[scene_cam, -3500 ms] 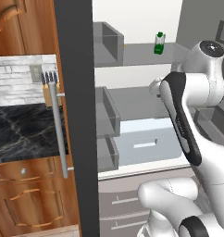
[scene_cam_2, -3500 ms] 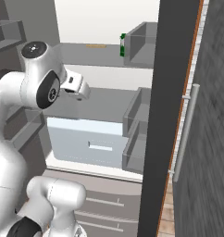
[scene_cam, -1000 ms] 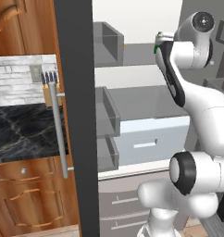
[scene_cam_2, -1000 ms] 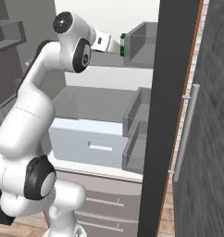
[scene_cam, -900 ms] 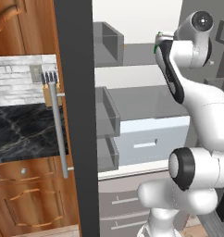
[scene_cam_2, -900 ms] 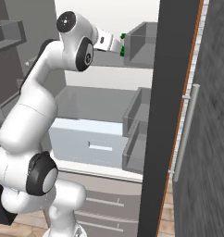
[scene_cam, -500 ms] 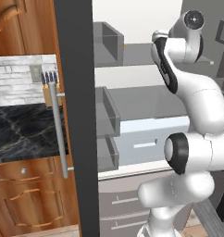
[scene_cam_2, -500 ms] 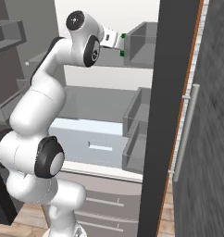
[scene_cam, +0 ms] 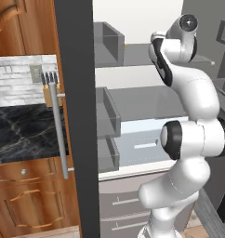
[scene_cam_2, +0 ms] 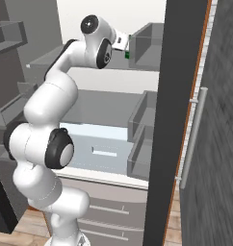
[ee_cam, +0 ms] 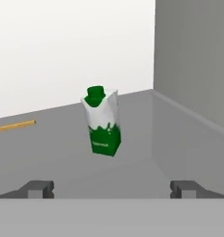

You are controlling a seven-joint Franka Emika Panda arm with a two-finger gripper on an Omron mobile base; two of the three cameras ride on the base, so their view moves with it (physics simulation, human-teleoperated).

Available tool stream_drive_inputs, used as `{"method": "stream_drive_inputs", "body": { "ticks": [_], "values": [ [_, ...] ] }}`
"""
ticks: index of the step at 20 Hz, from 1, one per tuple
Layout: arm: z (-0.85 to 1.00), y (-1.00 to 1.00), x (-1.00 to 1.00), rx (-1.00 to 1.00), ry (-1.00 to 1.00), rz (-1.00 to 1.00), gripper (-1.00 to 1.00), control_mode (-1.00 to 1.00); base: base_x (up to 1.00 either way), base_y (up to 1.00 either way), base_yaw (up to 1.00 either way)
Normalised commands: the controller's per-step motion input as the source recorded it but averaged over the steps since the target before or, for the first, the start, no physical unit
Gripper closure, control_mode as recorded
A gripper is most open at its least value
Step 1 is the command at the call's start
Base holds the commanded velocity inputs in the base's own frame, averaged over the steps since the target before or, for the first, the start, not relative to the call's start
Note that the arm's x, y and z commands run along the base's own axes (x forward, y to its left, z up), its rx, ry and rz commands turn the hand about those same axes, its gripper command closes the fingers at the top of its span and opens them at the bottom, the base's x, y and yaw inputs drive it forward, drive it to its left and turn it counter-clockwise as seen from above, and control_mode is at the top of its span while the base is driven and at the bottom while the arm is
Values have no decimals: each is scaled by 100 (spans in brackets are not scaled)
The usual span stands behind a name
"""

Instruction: Take out the milk from the fridge and place it on the tray on the counter. Then take the sugar cube near the tray and place it in the tray.

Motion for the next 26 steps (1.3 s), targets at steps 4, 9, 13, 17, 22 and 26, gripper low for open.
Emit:
{"method": "stream_drive_inputs", "body": {
  "ticks": [4, 9, 13, 17, 22, 26],
  "values": [
    [-8, -6, 49, 0, 0, 0, -100, -100, 0, 0, 0],
    [-3, -5, 41, 0, 0, 0, -100, -100, 0, 0, 0],
    [-1, -9, 39, 0, 0, 0, -100, -100, 0, 0, 0],
    [-2, -10, 32, 0, -1, 0, -100, -100, 0, 0, 0],
    [-1, -1, 31, 0, -1, 0, -100, -100, 0, 0, 0],
    [-3, 0, 40, 0, 0, 0, -100, -100, 0, 0, 0]
  ]
}}
